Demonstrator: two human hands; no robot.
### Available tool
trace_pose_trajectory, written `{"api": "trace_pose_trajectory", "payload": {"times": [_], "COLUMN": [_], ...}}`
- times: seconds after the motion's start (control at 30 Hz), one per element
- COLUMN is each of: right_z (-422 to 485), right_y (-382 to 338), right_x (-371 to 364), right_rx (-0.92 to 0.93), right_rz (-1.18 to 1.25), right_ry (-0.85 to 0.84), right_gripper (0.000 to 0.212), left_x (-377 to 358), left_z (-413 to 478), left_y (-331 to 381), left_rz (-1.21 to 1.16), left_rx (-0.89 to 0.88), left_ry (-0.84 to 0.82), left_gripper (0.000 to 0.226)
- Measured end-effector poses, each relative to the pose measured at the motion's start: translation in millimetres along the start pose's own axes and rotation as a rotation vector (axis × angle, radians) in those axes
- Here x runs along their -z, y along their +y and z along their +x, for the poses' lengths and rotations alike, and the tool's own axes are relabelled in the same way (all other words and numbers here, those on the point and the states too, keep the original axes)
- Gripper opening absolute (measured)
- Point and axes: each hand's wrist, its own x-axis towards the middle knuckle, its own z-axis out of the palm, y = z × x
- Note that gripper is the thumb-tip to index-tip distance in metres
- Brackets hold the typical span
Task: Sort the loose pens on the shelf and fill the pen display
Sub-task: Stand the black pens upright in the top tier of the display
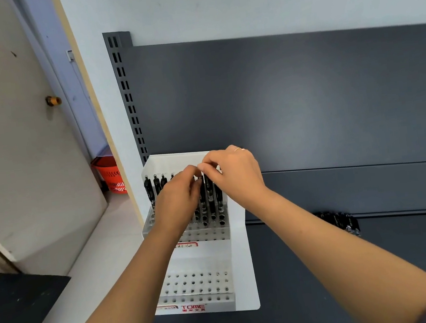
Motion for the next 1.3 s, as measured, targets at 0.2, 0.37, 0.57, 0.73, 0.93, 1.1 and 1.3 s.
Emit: {"api": "trace_pose_trajectory", "payload": {"times": [0.2,0.37,0.57,0.73,0.93,1.1,1.3], "right_z": [-5,-9,-7,-16,-48,-80,-110], "right_y": [12,13,14,35,106,179,254], "right_x": [-15,-21,-21,-10,16,39,50], "right_rx": [-0.111,-0.083,-0.108,-0.137,-0.227,-0.395,-0.483], "right_rz": [-0.104,-0.079,0.033,0.096,0.063,0.047,0.029], "right_ry": [-0.116,-0.072,-0.074,0.055,0.028,-0.160,-0.337], "right_gripper": [0.026,0.020,0.025,0.017,0.014,0.015,0.015], "left_x": [1,1,7,-1,-53,-117,-184], "left_z": [2,2,5,14,20,18,11], "left_y": [4,3,8,29,78,113,141], "left_rz": [-0.007,-0.027,-0.037,0.013,0.010,0.019,0.037], "left_rx": [0.034,0.041,0.002,-0.134,-0.332,-0.315,-0.233], "left_ry": [-0.009,-0.018,0.094,0.139,0.037,-0.133,-0.289], "left_gripper": [0.010,0.010,0.020,0.013,0.012,0.012,0.018]}}
